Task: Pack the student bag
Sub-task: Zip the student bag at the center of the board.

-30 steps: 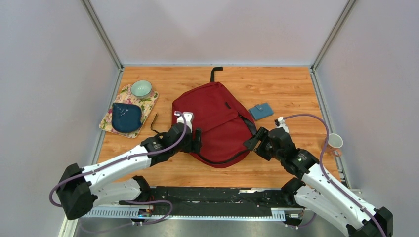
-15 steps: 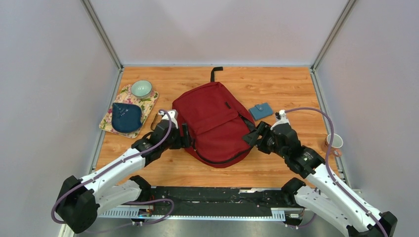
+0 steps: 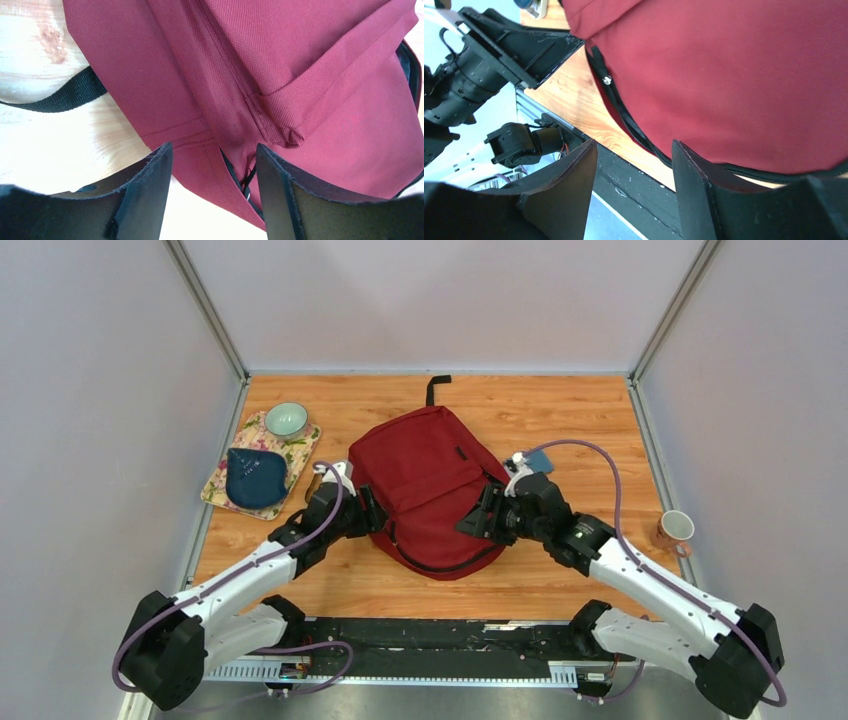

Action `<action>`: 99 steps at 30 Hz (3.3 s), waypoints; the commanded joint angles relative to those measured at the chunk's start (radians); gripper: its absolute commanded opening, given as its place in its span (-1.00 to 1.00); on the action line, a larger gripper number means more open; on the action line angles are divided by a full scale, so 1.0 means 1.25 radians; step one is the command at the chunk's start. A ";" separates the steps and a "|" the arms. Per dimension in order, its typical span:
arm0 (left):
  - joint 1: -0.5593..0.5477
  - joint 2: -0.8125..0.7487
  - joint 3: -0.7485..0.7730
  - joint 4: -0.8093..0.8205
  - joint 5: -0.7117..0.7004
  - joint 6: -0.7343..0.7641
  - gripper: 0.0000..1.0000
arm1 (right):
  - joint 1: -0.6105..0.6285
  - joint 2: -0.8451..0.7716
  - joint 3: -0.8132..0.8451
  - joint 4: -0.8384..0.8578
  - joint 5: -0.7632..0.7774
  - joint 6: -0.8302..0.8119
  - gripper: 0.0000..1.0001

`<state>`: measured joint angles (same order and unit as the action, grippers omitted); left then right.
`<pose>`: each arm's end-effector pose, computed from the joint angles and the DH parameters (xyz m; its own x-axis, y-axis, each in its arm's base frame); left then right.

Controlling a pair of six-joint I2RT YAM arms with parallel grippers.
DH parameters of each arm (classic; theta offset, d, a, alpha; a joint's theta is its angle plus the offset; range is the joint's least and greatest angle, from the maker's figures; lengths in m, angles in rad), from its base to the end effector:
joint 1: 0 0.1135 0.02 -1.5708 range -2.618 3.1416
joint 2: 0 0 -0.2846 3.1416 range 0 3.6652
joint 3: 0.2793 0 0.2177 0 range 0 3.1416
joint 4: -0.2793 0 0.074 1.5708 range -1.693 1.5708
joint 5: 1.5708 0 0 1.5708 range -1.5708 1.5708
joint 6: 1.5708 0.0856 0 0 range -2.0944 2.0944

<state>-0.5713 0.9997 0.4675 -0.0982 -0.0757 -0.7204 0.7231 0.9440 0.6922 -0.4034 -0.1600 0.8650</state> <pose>0.1765 -0.1058 0.2045 -0.6944 -0.3356 -0.6365 0.0395 0.8655 -0.4994 0.1382 0.1402 0.2534 -0.8656 0.2382 -0.4404 -0.1375 0.7328 0.6665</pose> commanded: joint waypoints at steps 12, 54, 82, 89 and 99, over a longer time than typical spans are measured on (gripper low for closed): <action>0.020 0.032 -0.061 0.168 0.045 -0.092 0.28 | 0.134 0.186 0.097 0.131 0.030 0.010 0.17; 0.043 -0.045 -0.125 0.242 0.156 -0.161 -1.00 | 0.187 0.563 0.306 0.226 0.065 -0.038 0.00; 0.045 -0.084 -0.160 0.269 0.189 -0.203 -1.00 | 0.203 0.632 0.337 0.254 0.184 0.003 -0.73; 0.045 -0.086 -0.159 0.268 0.192 -0.204 -1.00 | 0.209 0.623 0.343 0.214 0.227 -0.034 -1.00; 0.048 -0.083 -0.163 0.241 0.167 -0.185 -1.00 | 0.229 0.458 0.222 0.209 0.222 -0.091 -1.00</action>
<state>-0.5148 0.9146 0.2733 0.2020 0.1047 -0.9588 0.9913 1.6341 1.0321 -0.1471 0.0719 0.8021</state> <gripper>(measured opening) 0.007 0.008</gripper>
